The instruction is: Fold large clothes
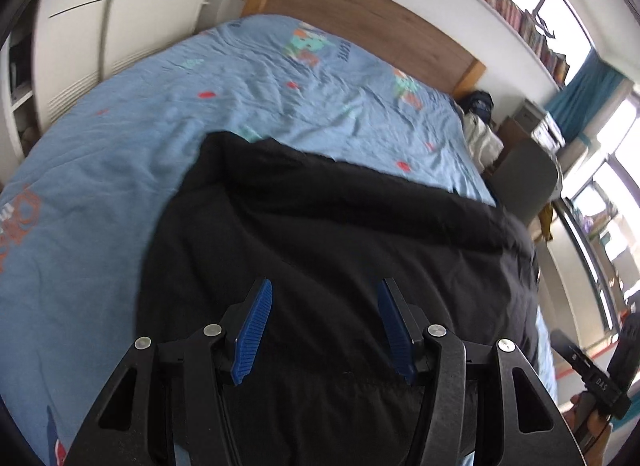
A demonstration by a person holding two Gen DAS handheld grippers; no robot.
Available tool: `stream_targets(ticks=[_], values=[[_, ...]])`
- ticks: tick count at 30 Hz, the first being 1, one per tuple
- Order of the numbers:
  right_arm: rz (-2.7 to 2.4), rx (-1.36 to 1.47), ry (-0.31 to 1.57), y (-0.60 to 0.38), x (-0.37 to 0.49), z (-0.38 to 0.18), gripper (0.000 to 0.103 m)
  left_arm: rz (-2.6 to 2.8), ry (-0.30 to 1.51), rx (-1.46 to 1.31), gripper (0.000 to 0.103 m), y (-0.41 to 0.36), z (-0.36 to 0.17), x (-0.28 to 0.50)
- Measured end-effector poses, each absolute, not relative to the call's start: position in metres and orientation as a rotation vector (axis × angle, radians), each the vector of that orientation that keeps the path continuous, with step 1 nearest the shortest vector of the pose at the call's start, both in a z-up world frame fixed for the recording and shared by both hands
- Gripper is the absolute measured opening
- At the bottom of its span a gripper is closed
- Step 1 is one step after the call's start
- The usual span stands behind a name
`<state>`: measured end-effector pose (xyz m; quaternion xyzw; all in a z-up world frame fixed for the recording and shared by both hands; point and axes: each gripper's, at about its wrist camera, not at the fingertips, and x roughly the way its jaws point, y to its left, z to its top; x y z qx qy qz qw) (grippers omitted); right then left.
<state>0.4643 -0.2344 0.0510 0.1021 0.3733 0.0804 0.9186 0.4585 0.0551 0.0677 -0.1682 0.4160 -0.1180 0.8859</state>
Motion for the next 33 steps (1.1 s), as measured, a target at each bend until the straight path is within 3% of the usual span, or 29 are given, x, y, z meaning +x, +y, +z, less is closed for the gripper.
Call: stream_targets(ticks=[6, 19, 28, 33], values=[[0.151, 0.126, 0.816, -0.212, 0.512, 0.012, 0.075, -0.255, 0.922, -0.279, 0.054, 0.010, 0.035, 0.491], [0.097, 0.122, 0.871, -0.227, 0.633, 0.001, 0.075, -0.161, 1.009, -0.100, 0.054, -0.052, 0.029, 0.610], [0.056, 0.250, 0.914, -0.275, 0.685, -0.029, 0.077, -0.129, 1.068, -0.092, 0.060, -0.062, 0.008, 0.652], [-0.007, 0.284, 0.925, -0.321, 0.672, -0.039, 0.077, -0.153, 1.088, -0.124, 0.072, -0.039, 0.006, 0.655]])
